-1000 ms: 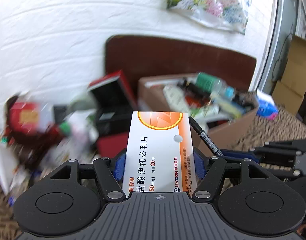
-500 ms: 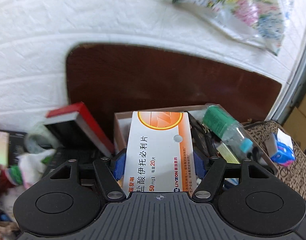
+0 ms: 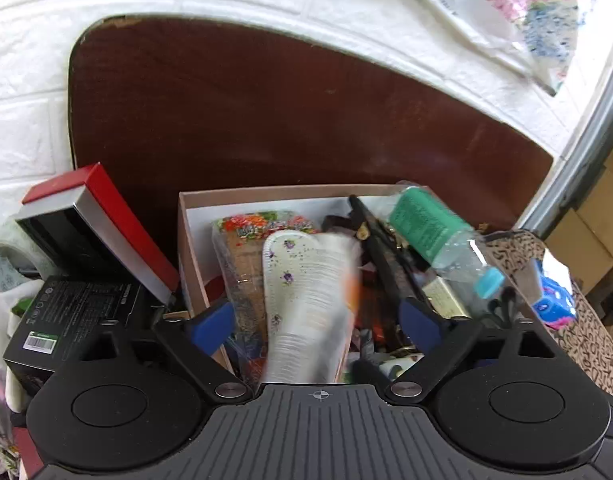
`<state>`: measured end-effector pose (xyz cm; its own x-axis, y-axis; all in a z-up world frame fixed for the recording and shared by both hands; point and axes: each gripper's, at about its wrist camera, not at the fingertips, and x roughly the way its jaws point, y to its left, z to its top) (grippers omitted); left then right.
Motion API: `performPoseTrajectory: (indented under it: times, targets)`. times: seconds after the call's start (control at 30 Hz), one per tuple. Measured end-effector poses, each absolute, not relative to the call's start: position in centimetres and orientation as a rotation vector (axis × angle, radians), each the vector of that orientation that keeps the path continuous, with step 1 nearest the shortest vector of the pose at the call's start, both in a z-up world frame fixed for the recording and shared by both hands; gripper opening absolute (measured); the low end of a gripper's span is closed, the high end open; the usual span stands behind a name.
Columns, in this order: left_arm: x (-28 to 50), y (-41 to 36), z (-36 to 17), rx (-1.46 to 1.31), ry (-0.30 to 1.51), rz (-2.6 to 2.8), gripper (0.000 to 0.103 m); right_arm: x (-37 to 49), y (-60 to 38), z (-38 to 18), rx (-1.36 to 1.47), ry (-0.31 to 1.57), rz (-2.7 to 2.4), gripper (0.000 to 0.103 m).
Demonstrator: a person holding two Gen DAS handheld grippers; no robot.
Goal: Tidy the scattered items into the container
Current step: 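Carry the medicine box and marker with both tools over the cardboard box, then open both tools to drop the medicine box and marker into the box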
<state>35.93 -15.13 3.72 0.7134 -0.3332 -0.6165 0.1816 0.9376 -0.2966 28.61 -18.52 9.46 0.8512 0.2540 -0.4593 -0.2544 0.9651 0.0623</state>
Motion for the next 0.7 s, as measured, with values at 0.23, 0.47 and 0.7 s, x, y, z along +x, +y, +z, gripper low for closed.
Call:
performPoseTrajectory:
  times: [0.23,0.47,0.7]
  targets:
    - [34.6,-14.4,3.8,-0.198,0.742,-0.25,0.101,26.0,-17.0,9.6,-0.112,0.455,0.242,0.083]
    - [33.4,-13.3,4.6,-0.193,0.712,-0.245,0.101,24.8,-17.1,10.2,-0.108,0.45,0.211,0.089]
    - [33.7,-14.5,5.1,-0.184,0.751,-0.341,0.095,23.9,-17.6,10.5,-0.102,0.44,0.211,0.089]
